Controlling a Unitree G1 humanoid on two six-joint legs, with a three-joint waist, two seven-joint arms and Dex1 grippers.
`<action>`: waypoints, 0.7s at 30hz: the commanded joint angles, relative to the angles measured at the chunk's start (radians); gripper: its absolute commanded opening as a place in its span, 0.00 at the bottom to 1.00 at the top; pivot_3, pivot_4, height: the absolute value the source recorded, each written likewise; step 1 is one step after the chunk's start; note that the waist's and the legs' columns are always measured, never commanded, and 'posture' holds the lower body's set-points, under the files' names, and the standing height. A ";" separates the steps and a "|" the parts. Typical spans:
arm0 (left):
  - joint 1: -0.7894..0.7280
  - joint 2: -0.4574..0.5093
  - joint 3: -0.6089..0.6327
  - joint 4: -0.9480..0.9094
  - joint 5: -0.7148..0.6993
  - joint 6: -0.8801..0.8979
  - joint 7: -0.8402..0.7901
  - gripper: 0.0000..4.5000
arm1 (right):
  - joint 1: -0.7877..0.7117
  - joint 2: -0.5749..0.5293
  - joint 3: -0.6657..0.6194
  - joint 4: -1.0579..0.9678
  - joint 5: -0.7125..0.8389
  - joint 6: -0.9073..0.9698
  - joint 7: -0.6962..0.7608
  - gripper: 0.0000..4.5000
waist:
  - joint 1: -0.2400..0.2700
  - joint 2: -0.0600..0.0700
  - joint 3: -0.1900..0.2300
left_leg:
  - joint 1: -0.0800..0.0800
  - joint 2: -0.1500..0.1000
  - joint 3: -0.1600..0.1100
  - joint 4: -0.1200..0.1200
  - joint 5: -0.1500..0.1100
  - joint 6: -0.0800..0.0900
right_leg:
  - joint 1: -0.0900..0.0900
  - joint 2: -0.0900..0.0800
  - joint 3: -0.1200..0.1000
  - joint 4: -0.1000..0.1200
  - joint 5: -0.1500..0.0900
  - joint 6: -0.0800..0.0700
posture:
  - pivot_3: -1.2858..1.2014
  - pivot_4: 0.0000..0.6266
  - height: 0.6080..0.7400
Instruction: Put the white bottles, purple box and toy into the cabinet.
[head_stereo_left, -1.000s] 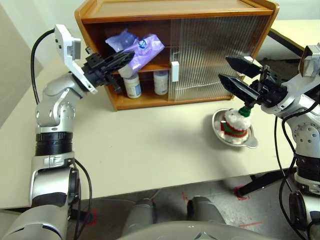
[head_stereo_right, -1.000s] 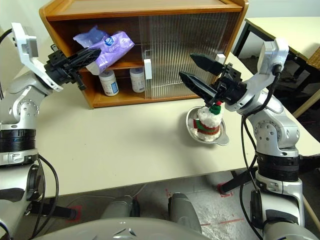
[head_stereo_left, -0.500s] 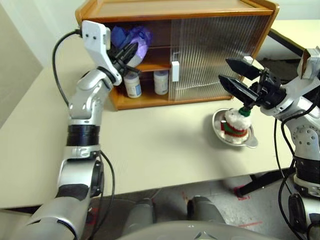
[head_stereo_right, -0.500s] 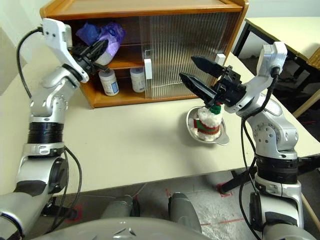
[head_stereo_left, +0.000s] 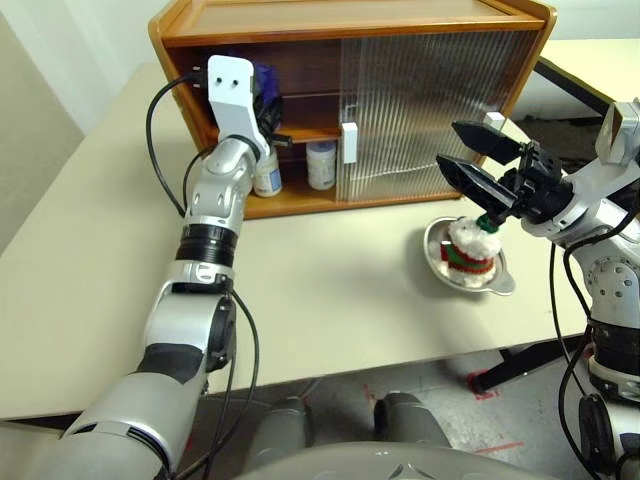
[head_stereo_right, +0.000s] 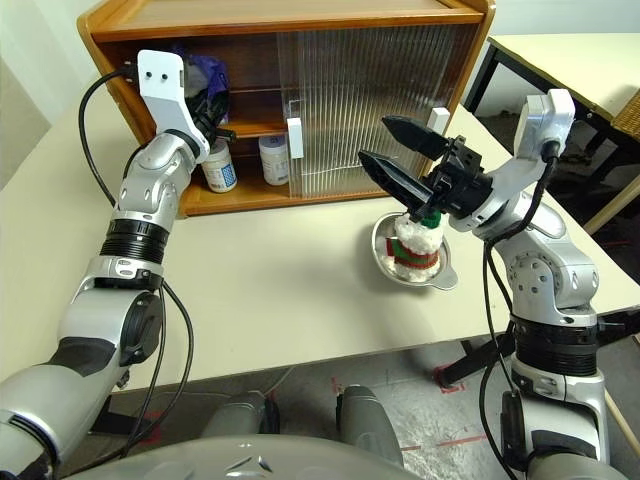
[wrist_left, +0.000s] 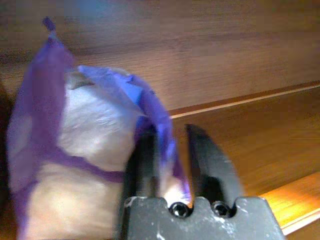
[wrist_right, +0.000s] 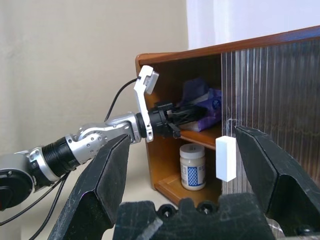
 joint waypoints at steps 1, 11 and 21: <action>-0.009 -0.006 0.012 -0.019 -0.019 -0.014 -0.021 0.58 | 0.004 0.000 -0.006 -0.015 0.004 -0.008 -0.007 1.00 | -0.002 0.000 0.000 | 0.000 0.000 0.000 0.000 0.000 0.000 | 0.000 0.000 0.000 0.000 0.000 0.000 | 0.47 0.00 1.00; 0.070 0.015 0.036 -0.284 -0.065 0.068 -0.044 0.99 | -0.014 0.008 0.007 0.010 0.000 -0.015 0.006 1.00 | -0.002 0.000 0.000 | 0.000 0.000 0.000 0.000 0.000 0.000 | 0.000 0.000 0.000 0.000 0.000 -0.001 | 0.49 0.00 1.00; 0.266 0.017 0.032 -0.650 -0.093 0.309 0.001 0.99 | -0.025 0.001 0.007 0.029 -0.003 -0.012 0.031 1.00 | 0.003 0.000 0.000 | 0.001 0.000 0.000 0.000 0.000 0.000 | 0.000 0.000 0.001 0.001 0.001 -0.001 | 0.49 0.00 1.00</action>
